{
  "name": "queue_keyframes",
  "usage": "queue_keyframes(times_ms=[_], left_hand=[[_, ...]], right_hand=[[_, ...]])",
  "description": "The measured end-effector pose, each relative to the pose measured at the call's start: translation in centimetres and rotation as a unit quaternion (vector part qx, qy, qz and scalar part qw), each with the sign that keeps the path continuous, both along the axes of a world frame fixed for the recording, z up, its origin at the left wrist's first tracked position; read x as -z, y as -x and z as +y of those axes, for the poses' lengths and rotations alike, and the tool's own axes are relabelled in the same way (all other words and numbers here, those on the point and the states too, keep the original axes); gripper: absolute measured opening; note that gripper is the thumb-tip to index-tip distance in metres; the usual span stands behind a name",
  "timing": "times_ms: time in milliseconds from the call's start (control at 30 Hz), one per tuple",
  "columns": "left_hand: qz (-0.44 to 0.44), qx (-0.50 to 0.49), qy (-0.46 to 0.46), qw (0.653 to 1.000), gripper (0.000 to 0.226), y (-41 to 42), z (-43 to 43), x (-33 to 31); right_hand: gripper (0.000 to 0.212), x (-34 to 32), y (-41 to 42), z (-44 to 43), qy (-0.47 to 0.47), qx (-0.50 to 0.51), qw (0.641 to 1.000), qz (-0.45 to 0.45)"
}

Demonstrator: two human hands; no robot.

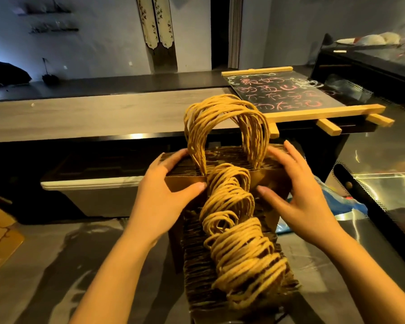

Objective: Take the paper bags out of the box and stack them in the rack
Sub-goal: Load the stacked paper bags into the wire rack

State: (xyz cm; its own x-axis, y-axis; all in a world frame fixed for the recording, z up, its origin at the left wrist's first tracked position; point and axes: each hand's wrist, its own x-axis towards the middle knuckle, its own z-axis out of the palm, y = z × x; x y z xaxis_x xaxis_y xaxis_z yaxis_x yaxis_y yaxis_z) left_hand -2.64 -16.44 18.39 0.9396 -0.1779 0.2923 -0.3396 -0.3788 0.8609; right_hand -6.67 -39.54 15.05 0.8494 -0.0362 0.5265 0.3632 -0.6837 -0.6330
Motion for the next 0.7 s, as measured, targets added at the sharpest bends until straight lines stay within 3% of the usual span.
queue_keyframes(times_ms=[100, 233, 333, 433, 567, 700], left_hand=[[-0.009, -0.036, 0.028, 0.999, 0.080, 1.1, 0.3, 1.1], [0.010, -0.016, 0.147, 0.989, 0.088, 6.3, 0.3, 4.3], [0.022, 0.075, 0.202, 0.976, 0.103, 10.1, -0.4, 6.5], [0.084, 0.087, 0.278, 0.953, 0.115, 10.5, -0.6, 7.7], [0.114, 0.104, 0.323, 0.934, 0.106, 10.2, -1.6, 8.2], [0.119, 0.091, 0.360, 0.921, 0.115, 10.0, -1.8, 7.7]], right_hand=[[0.074, 0.5, 1.2, -0.2, -0.106, 0.008, 0.994, -0.011], [0.064, 2.7, 5.8, 1.1, -0.258, -0.052, 0.962, -0.067], [0.081, 4.6, 7.8, 2.5, -0.245, -0.143, 0.959, 0.014], [0.093, 5.5, 7.7, 3.5, -0.251, -0.197, 0.944, 0.088], [0.107, 5.5, 7.3, 4.2, -0.309, -0.198, 0.923, 0.115], [0.105, 5.1, 7.7, 4.6, -0.316, -0.188, 0.924, 0.105]])
